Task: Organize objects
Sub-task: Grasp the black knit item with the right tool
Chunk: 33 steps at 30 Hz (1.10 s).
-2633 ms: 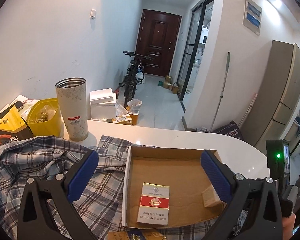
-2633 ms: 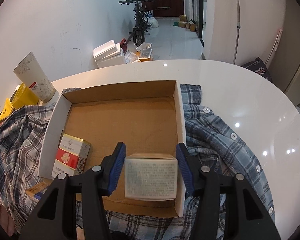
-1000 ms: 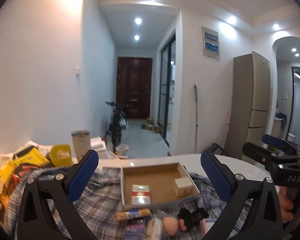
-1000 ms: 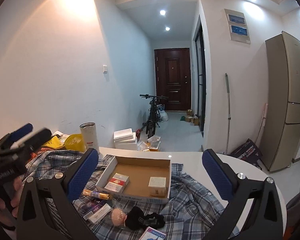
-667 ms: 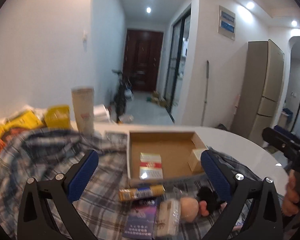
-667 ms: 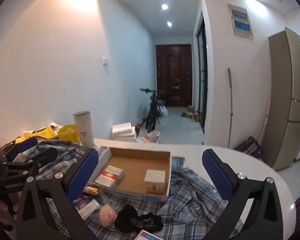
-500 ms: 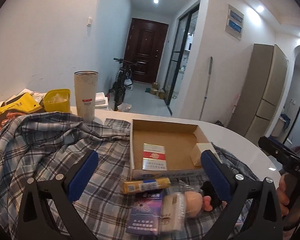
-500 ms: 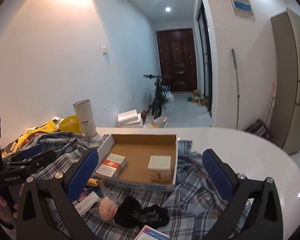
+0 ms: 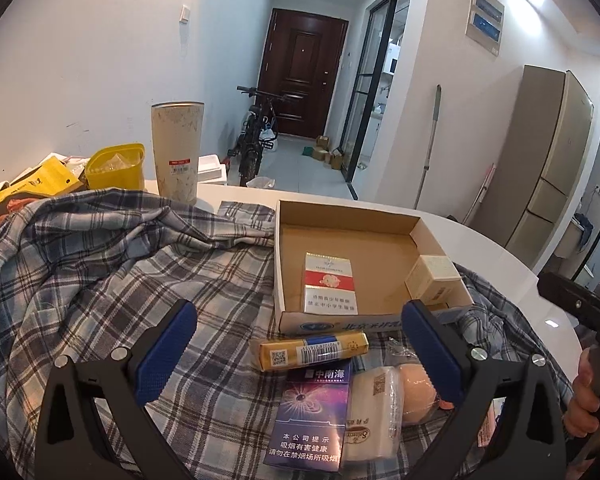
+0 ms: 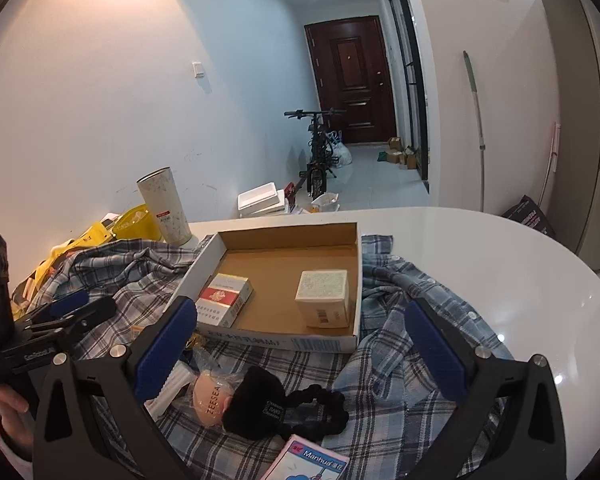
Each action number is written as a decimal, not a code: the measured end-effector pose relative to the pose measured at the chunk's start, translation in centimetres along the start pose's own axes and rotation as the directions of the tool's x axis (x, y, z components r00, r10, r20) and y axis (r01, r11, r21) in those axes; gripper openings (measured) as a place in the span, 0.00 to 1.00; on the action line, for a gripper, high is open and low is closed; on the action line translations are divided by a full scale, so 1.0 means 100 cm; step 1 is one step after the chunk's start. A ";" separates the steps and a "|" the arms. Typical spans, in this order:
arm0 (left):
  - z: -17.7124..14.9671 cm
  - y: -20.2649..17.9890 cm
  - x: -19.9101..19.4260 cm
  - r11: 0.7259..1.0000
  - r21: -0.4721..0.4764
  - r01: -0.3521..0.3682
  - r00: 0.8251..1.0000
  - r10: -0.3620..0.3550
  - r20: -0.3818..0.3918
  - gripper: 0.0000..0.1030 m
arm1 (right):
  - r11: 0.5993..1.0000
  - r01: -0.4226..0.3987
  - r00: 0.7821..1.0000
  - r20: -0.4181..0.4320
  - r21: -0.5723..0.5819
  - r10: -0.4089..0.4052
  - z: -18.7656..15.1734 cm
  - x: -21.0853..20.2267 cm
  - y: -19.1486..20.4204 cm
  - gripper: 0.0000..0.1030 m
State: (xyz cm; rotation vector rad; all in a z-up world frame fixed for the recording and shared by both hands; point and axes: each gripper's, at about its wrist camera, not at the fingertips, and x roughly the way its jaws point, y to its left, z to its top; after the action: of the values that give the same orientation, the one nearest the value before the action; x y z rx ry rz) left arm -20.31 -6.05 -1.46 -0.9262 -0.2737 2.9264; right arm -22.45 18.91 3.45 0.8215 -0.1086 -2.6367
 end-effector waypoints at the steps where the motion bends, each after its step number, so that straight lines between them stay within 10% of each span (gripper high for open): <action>1: -0.001 -0.002 0.000 1.000 0.003 -0.009 1.000 0.009 0.003 1.00 | 1.000 -0.014 0.999 -0.032 0.009 0.014 -0.001 0.004 0.000 1.00; 12: -0.005 -0.017 -0.028 0.995 0.043 -0.094 0.983 0.086 0.161 1.00 | 0.994 -0.107 0.917 -0.385 0.024 0.108 -0.039 0.073 0.013 0.70; 22: 0.000 0.013 -0.009 0.995 -0.097 -0.037 0.998 0.042 0.052 1.00 | 0.962 -0.160 0.831 -0.496 0.219 0.251 -0.064 0.106 -0.004 0.42; 33: -0.004 0.007 -0.003 0.997 -0.077 -0.003 1.000 0.003 -0.002 1.00 | 0.999 -0.038 0.979 -0.198 0.006 0.039 -0.028 0.045 0.007 0.37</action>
State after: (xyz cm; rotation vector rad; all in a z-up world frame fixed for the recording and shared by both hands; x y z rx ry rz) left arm -19.87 -6.66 -1.78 -0.9396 -0.3872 2.9367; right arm -24.03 16.65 -1.06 1.0658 -0.0729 -2.5031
